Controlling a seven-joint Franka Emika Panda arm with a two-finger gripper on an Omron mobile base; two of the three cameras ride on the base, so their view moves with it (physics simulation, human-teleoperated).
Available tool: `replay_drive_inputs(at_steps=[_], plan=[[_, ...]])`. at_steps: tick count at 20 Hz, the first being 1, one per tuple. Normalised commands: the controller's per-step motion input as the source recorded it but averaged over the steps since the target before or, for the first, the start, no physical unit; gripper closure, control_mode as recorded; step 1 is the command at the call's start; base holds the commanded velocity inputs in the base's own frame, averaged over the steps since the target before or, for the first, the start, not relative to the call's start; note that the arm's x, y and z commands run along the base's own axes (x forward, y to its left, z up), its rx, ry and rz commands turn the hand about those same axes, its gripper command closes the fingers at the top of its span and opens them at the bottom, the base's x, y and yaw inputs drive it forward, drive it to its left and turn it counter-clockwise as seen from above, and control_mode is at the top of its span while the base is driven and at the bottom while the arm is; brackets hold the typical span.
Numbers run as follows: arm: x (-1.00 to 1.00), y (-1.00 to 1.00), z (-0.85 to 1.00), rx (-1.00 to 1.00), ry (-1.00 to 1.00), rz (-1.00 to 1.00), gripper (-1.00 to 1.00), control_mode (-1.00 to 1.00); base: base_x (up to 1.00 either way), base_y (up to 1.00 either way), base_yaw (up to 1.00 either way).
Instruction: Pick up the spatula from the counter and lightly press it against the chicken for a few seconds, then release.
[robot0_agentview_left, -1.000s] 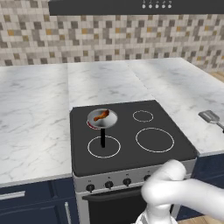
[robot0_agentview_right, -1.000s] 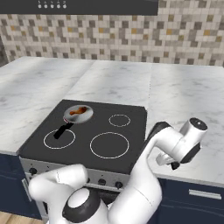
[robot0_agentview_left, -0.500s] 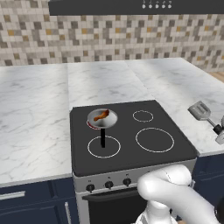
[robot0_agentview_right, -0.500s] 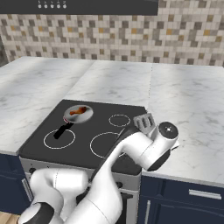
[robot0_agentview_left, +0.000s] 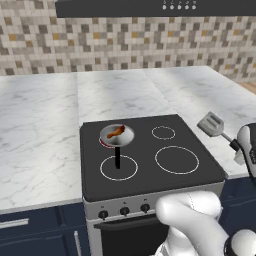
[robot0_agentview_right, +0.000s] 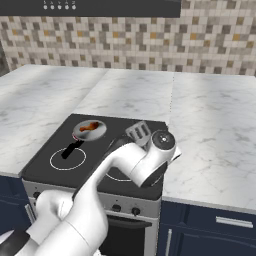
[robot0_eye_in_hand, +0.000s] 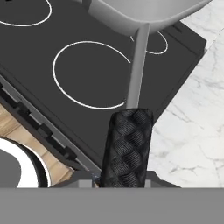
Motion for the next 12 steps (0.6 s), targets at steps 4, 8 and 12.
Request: replay_drive_inputs(at_steps=[4,8,12], plan=[[0.01,0.51,0.20,-0.07,0.00,0.19,1.00,-1.00,0.00,0.00,0.00],[0.08,0.53,0.18,-0.08,0.00,0.20,1.00,-1.00,0.00,0.00,0.00],[0.20,0.47,0.09,-0.07,0.00,0.15,1.00,-1.00,0.00,0.00,0.00]])
